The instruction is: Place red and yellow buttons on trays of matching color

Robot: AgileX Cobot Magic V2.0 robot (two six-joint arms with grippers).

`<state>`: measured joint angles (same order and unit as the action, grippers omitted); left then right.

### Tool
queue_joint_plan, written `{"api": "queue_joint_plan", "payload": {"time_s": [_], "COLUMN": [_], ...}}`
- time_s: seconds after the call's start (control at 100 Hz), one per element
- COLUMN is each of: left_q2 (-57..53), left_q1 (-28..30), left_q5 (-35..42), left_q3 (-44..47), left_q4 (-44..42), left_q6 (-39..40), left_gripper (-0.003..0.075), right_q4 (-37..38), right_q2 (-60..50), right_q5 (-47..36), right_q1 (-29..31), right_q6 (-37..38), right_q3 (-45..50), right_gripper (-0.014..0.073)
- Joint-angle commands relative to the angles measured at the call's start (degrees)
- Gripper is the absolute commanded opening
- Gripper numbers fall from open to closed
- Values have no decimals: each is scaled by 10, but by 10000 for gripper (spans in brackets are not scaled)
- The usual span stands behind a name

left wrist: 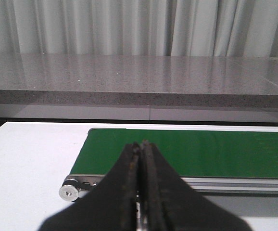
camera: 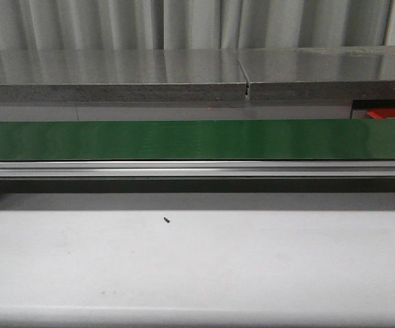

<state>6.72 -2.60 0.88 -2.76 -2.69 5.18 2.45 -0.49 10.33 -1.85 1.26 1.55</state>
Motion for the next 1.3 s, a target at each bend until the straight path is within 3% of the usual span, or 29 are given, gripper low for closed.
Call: {"api": "queue_joint_plan", "payload": {"time_s": [0.0, 0.13, 1.29], "left_q2": [-31, -92, -87], "left_q1": [-6, -6, -6], "left_q5": [51, 47, 41], "left_q3": [8, 33, 33], "left_q4": [-2, -2, -17], "left_q6": [7, 7, 7], "left_gripper": [-19, -19, -19], "right_q4": [0, 0, 0], "right_q2": [-9, -9, -8], "right_q5": [-48, -48, -48], "right_q1": [4, 4, 4], "right_q6": [-2, -2, -2], "right_q3": [0, 0, 0], "right_gripper": [-117, -117, -117]}}
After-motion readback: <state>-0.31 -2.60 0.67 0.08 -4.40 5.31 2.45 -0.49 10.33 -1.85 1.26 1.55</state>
